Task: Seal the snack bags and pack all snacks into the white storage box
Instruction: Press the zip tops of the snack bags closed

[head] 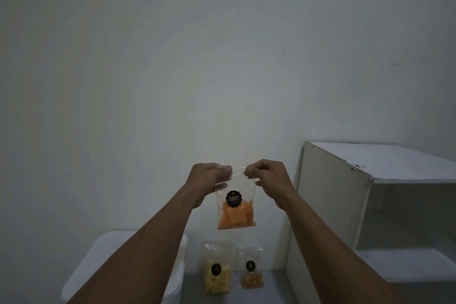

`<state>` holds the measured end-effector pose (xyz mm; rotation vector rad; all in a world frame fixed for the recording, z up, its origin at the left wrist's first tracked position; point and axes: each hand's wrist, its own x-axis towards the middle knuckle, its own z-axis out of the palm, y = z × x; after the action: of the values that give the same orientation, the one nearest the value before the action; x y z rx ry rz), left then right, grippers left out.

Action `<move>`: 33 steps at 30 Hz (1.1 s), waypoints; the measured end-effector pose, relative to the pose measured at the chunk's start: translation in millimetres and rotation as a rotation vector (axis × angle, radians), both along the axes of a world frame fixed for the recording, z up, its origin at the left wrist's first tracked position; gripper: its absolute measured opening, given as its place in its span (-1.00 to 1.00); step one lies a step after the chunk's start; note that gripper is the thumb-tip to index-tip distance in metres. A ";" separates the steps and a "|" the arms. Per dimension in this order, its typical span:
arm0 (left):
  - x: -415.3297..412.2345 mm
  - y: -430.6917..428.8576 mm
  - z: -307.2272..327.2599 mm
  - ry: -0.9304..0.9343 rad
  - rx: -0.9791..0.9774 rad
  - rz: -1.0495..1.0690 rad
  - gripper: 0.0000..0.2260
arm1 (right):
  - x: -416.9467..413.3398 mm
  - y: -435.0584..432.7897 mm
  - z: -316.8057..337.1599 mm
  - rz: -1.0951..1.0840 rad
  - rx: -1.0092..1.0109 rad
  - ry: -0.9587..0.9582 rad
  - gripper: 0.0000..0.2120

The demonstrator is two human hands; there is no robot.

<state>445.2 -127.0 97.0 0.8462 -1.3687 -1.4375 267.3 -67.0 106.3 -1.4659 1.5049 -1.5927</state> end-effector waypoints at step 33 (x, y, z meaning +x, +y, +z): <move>1.2 -17.9 -15.5 -0.115 -0.171 0.021 -0.89 | 3.9 -21.3 -7.6 0.046 0.036 0.240 -0.92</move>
<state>446.4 -145.0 81.5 0.8391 -1.5407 -1.2516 271.2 -88.3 98.7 -1.7073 1.6071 -1.3958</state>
